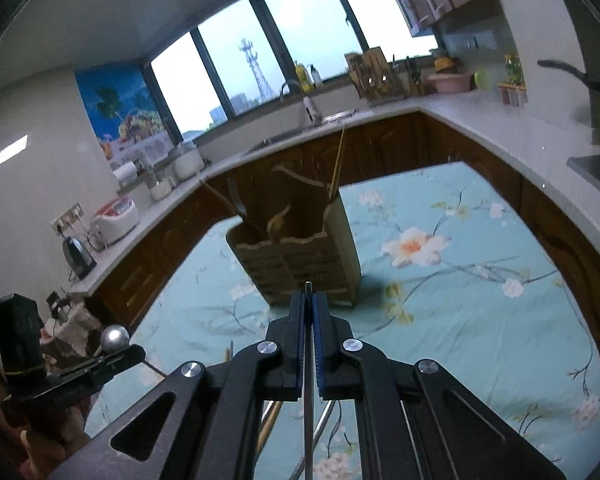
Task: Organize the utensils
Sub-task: 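Lift the spoon and chopstick and carry both above the wooden holder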
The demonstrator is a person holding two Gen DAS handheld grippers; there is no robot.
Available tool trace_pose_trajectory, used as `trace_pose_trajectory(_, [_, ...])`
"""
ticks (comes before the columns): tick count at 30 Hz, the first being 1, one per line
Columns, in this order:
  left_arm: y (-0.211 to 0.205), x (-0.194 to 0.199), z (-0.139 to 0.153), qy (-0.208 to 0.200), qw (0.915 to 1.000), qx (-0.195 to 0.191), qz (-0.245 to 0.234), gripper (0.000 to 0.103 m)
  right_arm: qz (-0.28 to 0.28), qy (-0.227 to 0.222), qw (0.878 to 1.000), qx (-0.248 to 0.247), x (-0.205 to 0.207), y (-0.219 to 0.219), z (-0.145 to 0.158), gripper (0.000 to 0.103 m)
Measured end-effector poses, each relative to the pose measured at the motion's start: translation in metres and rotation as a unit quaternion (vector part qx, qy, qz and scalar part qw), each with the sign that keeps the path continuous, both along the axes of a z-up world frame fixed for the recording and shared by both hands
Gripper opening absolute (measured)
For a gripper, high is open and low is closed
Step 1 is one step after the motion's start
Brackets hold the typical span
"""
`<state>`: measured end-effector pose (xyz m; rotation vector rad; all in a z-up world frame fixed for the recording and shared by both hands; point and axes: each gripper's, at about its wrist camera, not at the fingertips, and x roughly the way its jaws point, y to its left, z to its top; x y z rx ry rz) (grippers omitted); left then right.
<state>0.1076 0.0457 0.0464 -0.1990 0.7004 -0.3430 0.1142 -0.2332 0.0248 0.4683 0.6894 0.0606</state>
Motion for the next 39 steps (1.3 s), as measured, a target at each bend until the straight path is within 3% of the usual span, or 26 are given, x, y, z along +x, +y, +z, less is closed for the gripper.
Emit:
trace_pose_trajectory(12, [0.01,-0.003,0.016,-0.021,0.9997,-0.008,0.008,0.001,-0.013,-0.047,0.999,0.001,0.0,-0.007,0.021,0.004])
trace_pose_trajectory(29, [0.009,0.021,0.045,-0.074,0.997,-0.013,0.017,0.001,-0.022,-0.103,0.994,-0.004,0.021,-0.018,0.05,0.004])
trace_pose_trajectory(39, [0.004,0.038,0.045,-0.081,0.9965,-0.017,0.012,0.001,-0.029,-0.129,0.991,-0.01,0.036,-0.025,0.061,0.004])
